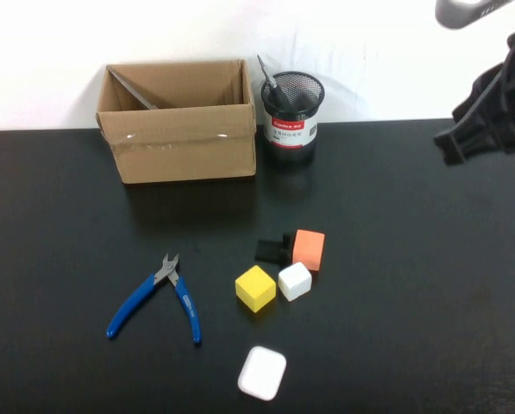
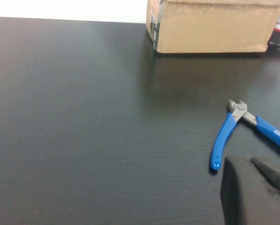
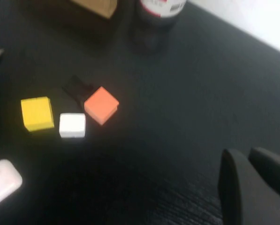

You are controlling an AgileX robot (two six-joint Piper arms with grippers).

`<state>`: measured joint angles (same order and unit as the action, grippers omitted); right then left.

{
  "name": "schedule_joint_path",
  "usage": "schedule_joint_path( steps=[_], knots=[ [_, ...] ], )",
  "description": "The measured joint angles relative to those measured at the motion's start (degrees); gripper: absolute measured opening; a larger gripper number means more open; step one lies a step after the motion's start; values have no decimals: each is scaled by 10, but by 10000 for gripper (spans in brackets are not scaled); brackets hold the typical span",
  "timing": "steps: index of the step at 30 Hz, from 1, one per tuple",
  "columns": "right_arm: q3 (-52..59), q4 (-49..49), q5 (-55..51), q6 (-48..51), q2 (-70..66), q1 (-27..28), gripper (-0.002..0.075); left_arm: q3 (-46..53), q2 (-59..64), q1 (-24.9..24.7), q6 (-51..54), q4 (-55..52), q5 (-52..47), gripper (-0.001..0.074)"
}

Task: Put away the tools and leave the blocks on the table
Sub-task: Pick up the pliers from the table

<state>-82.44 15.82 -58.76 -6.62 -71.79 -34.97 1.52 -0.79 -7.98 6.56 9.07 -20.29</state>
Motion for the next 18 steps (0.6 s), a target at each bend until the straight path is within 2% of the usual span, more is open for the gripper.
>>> schedule_joint_path(
  steps=[7, 11, 18],
  knots=[
    [0, 73, -1, 0, -29, 0, -6, 0, 0, 0, 0, 0, 0, -4],
    [8, 106, 33, -3, -15, 1, -6, 0, 0, 0, 0, 0, 0, -4],
    [147, 100, 301, -52, 103, 16, -6, 0, 0, 0, 0, 0, 0, -4]
  ],
)
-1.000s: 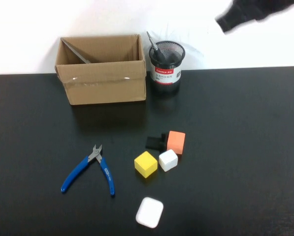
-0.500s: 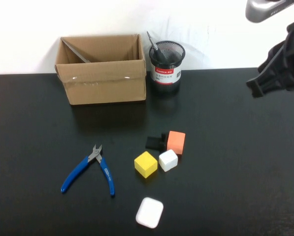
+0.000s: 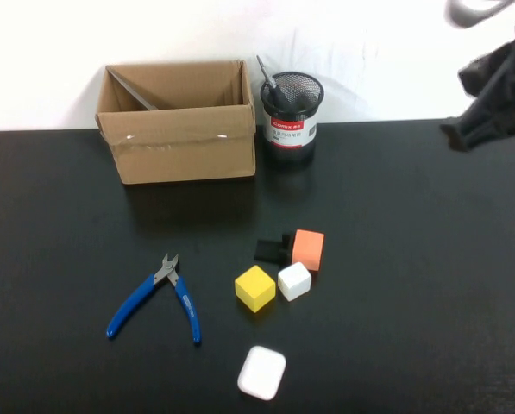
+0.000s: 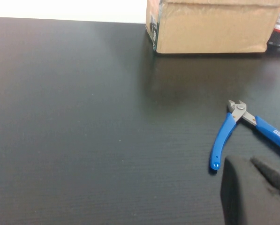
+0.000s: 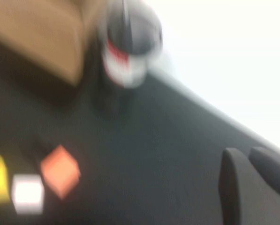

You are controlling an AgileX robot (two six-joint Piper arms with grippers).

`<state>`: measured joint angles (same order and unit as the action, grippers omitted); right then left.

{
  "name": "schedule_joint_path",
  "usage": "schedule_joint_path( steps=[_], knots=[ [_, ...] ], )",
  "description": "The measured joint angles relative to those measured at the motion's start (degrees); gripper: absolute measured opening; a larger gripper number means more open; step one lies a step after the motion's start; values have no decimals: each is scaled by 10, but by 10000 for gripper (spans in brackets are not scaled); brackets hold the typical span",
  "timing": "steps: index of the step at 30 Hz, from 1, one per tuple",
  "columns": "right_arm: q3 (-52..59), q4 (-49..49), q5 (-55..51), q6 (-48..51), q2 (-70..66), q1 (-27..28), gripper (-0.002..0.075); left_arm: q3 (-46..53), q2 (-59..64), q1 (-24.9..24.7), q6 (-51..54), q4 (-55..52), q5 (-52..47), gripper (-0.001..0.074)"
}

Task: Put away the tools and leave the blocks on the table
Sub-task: Pick up the pliers from the table

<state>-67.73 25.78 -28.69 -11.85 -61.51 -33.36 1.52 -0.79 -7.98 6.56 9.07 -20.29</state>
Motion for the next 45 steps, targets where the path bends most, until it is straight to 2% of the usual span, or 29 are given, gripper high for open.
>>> schedule_joint_path(
  steps=[5, 11, 17, 24, 31, 32, 36, 45],
  knots=[
    [182, -3, 134, -80, 133, 80, -6, 0, 0, 0, 0, 0, 0, -4],
    [342, -1, 137, -89, 286, 170, -6, 0, 0, 0, 0, 0, 0, -4],
    [475, -3, 137, -104, 444, 218, -6, 0, 0, 0, 0, 0, 0, -4],
    [604, -14, 136, -149, 604, 304, -6, 0, 0, 0, 0, 0, 0, -4],
    [695, -13, 126, -149, 630, 316, -6, 0, 0, 0, 0, 0, 0, -4],
    [693, -22, 87, -149, 630, 316, -6, 0, 0, 0, 0, 0, 0, -4],
    [693, 11, 89, -153, 630, 316, -6, 0, 0, 0, 0, 0, 0, -4],
    [693, 15, 89, -153, 630, 316, -6, 0, 0, 0, 0, 0, 0, -4]
  ],
)
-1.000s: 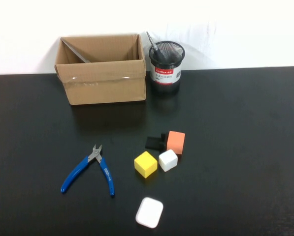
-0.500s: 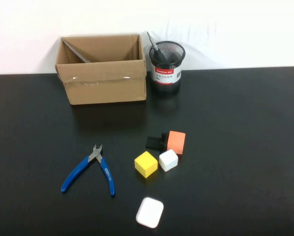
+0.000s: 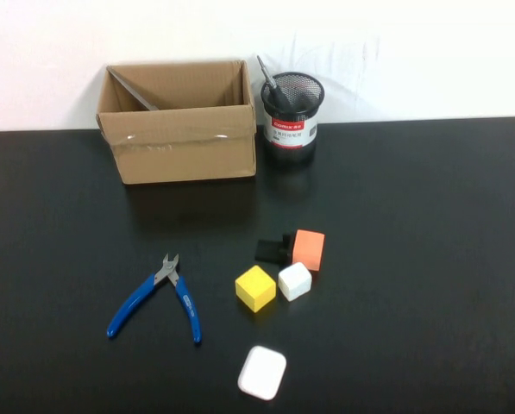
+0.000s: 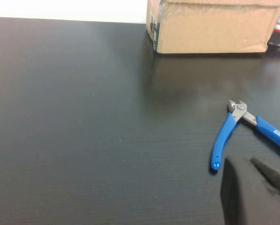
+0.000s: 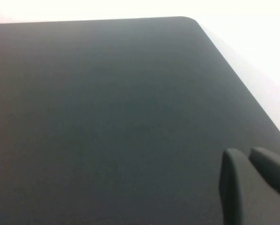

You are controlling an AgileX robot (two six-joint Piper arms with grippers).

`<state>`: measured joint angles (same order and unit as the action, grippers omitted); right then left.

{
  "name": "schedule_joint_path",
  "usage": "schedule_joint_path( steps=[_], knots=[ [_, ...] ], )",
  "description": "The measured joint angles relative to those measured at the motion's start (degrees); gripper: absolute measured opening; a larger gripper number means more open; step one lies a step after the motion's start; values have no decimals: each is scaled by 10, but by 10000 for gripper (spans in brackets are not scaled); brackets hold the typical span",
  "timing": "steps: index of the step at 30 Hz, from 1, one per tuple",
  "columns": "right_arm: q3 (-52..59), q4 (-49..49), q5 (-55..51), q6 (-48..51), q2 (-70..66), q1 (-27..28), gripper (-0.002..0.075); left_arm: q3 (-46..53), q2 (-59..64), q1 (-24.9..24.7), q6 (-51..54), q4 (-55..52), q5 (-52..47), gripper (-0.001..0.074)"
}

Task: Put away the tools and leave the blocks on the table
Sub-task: Pick up the pliers from the table

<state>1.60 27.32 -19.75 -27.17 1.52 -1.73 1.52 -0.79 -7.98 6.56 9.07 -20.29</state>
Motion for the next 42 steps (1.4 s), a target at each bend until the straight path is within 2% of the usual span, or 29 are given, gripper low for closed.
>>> schedule_joint_path(
  steps=[21, 26, 29, 37, 39, 42],
  knots=[
    [0, 0, -1, 0, 0, 0, -6, 0, 0, 0, 0, 0, 0, -4],
    [0, 0, -1, 0, 0, 0, -6, 1, 0, 0, 2, -13, 37, -4],
    [0, 1, -1, 0, 0, 0, -6, 1, 0, 0, -1, -15, 132, -4],
    [0, 1, -1, 0, 0, 0, -6, 1, 0, 0, -99, 4, 534, -4],
    [0, 1, -1, 0, 0, 0, -6, -1, 0, 0, -110, 5, 599, -4],
    [0, 1, -1, 0, 0, 0, -6, -34, -1, 0, -118, 6, 618, -4]
  ],
)
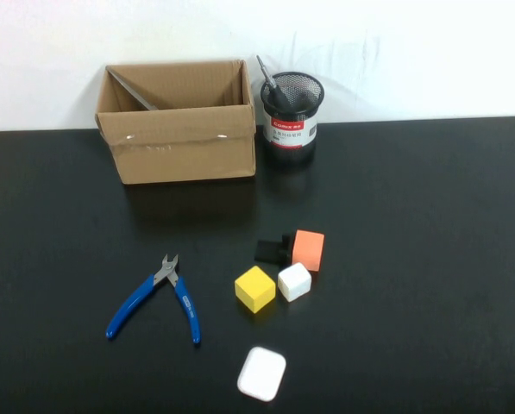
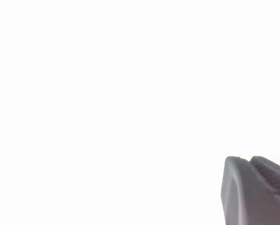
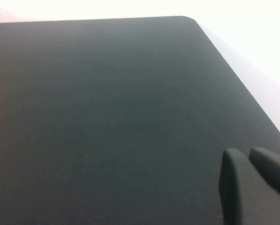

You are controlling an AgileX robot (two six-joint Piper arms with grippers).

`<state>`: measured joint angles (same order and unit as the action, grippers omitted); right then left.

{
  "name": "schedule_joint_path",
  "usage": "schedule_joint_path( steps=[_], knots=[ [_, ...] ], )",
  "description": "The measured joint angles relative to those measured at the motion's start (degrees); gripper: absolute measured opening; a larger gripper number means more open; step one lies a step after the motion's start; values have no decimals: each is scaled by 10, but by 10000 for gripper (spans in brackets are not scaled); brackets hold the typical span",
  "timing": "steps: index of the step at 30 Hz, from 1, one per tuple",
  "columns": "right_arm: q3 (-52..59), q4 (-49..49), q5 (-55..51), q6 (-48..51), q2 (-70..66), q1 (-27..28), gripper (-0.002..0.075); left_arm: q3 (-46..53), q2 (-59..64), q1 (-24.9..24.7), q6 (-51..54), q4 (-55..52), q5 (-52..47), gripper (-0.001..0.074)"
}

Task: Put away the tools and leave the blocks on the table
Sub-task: Pick up the pliers from the table

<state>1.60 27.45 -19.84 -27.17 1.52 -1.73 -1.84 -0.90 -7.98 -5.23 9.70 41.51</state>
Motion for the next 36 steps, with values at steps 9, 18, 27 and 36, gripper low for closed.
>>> schedule_joint_path(
  steps=[9, 18, 27, 36],
  knots=[
    [0, 0, 0, 0, 0, 0, -6, -217, 36, 0, -1, 0, -208, -4],
    [0, 0, 0, 0, 0, 0, -6, -377, 248, 0, -4, -6, -588, -4],
    [0, 0, 0, 0, 0, 0, -6, -393, 384, 0, 10, 39, -652, -4],
    [0, 0, 0, 0, 0, 0, -6, -540, 602, 0, 152, 44, -859, -4]
  ],
)
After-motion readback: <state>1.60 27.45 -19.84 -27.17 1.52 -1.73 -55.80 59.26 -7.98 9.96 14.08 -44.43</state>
